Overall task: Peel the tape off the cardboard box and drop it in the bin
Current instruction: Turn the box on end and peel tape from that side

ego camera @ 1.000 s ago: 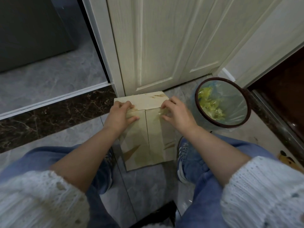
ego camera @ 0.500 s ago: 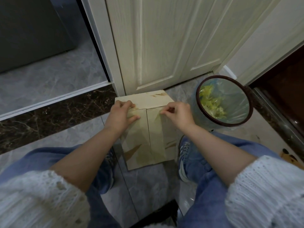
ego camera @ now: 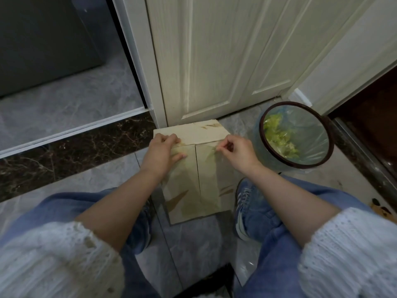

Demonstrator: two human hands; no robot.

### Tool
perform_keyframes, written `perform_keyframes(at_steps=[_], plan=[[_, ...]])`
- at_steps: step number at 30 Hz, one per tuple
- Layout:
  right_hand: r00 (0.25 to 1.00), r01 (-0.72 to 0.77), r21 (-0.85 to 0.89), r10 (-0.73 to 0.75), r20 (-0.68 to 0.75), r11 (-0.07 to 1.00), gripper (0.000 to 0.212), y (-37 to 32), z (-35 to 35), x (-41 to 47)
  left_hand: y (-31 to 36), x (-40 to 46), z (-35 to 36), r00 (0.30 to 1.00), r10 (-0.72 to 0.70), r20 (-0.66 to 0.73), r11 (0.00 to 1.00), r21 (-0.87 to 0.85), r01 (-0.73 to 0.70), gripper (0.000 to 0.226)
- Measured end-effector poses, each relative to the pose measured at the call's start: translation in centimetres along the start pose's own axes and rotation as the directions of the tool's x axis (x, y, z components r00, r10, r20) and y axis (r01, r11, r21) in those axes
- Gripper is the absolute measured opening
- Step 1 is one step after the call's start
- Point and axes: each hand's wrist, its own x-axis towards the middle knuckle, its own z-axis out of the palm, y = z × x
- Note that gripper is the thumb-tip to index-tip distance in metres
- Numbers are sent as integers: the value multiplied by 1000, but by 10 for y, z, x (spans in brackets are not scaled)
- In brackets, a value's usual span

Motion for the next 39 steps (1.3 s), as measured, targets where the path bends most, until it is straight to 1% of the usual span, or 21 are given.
perform_keyframes(at_steps=[4,8,12,15,19,24,27,29,30,31,32,33,34,36,37,39], plan=[[998,59,-68,-57,32,996,11,3,-5,-1,-1,-1,1,1000,10,4,1000,1,-10,46],[1000,-9,-69,7,-21,998,21,12,-16,1,-6,-1,2,1000,-1,-21,1000,-12,1,46],[1000,1,-88,2,27,996,19,15,-21,1,-5,-1,5,999,3,-37,1000,-9,-4,45],[1000,0,-85,-1,-10,996,14,15,-19,-2,-4,-2,5,1000,4,-30,1000,-16,-4,46],[997,-61,-24,60,-39,998,8,15,-15,-5,-5,-3,6,999,8,-36,1000,-10,-8,46],[994,-15,36,19,-108,999,17,6,-8,-11,-5,-3,6,999,-10,-43,999,-31,9,47],[990,-20,26,23,-138,999,15,4,-4,-11,-5,-4,6,999,-14,-42,999,-48,12,46],[989,-67,-19,64,-131,998,11,7,-1,-11,-2,-4,7,999,-13,-41,999,-52,11,45],[979,-131,-25,125,-161,991,10,11,-1,-9,-2,-5,7,999,-18,-43,999,-48,16,44],[946,-236,8,231,-226,972,11,15,-6,-5,-3,-5,7,998,-26,-50,999,-43,24,44],[889,-341,71,346,-300,937,14,19,-15,0,-5,-5,7,997,-41,-63,998,-44,39,43],[839,-405,114,419,-347,907,17,25,-27,6,-7,-4,5,995,-63,-83,997,-46,60,43],[823,-427,121,440,-359,896,17,29,-39,12,-10,-3,4,992,-80,-97,996,-48,76,43],[874,-375,109,390,-289,921,10,33,-54,17,-12,1,4,990,-97,-101,994,-61,92,43],[894,-339,143,366,-259,930,7,31,-55,17,-11,2,3,989,-103,-102,993,-60,97,43],[907,-314,307,380,-182,898,8,22,-46,12,-7,2,5,987,-111,-112,993,-44,107,44]])
